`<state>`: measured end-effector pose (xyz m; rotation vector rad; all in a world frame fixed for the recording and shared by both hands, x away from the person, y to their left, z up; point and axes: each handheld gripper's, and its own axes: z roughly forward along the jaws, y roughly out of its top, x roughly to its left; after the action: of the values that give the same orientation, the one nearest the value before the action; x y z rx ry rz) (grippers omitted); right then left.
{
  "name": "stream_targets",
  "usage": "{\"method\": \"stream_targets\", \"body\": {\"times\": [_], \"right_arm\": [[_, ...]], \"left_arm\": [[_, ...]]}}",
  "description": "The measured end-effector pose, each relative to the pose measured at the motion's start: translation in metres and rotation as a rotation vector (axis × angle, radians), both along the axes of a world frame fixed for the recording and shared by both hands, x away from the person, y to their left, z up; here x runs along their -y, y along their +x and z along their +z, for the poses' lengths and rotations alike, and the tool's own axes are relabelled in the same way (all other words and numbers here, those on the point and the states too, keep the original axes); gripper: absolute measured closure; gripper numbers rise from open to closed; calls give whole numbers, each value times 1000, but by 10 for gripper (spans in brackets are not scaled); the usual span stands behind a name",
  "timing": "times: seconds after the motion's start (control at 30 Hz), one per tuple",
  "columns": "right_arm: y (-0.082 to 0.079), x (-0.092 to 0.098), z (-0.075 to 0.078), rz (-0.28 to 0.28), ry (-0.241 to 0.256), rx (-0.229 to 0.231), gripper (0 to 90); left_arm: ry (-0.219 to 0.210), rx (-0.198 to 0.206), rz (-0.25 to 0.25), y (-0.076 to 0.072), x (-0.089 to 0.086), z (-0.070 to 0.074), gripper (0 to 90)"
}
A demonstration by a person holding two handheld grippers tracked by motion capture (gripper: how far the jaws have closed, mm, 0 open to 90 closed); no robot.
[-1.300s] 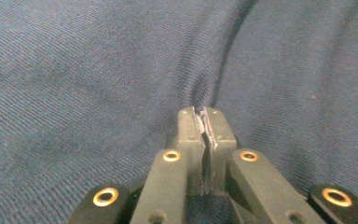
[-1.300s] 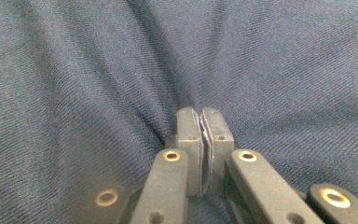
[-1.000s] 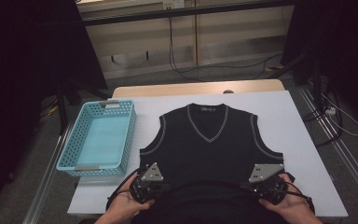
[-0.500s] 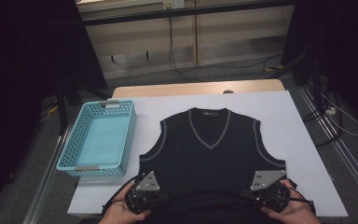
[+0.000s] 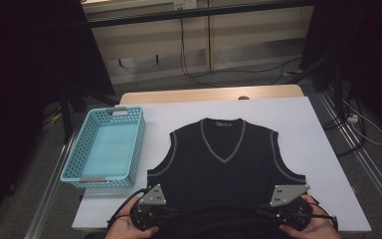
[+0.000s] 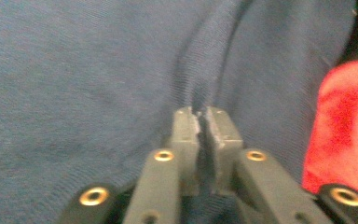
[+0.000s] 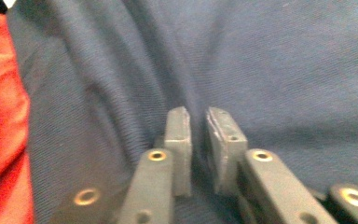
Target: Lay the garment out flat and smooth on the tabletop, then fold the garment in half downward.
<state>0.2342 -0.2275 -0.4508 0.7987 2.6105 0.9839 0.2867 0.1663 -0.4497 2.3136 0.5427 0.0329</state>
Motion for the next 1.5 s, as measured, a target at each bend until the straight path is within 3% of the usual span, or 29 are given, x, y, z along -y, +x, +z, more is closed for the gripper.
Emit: {"method": "stream_targets", "body": {"times": [0.1, 0.17, 0.33, 0.5, 0.67, 0.77, 0.83, 0.97, 1.07, 1.13, 1.2, 1.3, 1.37, 1.43, 1.5], "right_arm": [[2, 4, 3, -30, 49, 25, 578], [4, 7, 5, -55, 79, 39, 510], [14, 12, 7, -124, 112, 63, 389], [27, 17, 7, -194, 127, 75, 320], [38, 20, 10, -229, 142, 81, 274], [42, 22, 12, -246, 140, 89, 248], [46, 24, 13, -252, 145, 89, 242], [57, 30, 17, -271, 148, 91, 241], [67, 34, 19, -287, 147, 104, 219], [74, 38, 21, -296, 145, 112, 214], [80, 42, 24, -309, 155, 112, 222], [90, 46, 26, -333, 156, 123, 224], [96, 48, 25, -341, 153, 125, 224], [103, 51, 26, -349, 125, 120, 283], [111, 55, 27, -366, 120, 128, 281]], "left_arm": [[-24, 15, 51, 5, -2, 2, 698], [-19, 38, 82, 10, -3, 4, 570], [-18, 99, 113, 24, 1, 3, 378], [-17, 162, 145, 40, 7, 3, 221], [-46, 163, 176, 52, 10, 4, 107], [-63, 164, 185, 56, 6, 6, 113], [-87, 142, 195, 60, 5, 8, 126], [-104, 165, 221, 76, 12, 11, 117], [-120, 123, 239, 90, 18, 14, 106], [-112, 158, 252, 96, 20, 16, 119], [-117, 140, 265, 102, 22, 17, 119], [-106, 164, 280, 111, 26, 16, 119], [-132, 180, 282, 116, 28, 14, 120], [-171, 187, 295, 121, 29, 13, 123], [-141, 174, 299, 130, 31, 15, 126]]}}
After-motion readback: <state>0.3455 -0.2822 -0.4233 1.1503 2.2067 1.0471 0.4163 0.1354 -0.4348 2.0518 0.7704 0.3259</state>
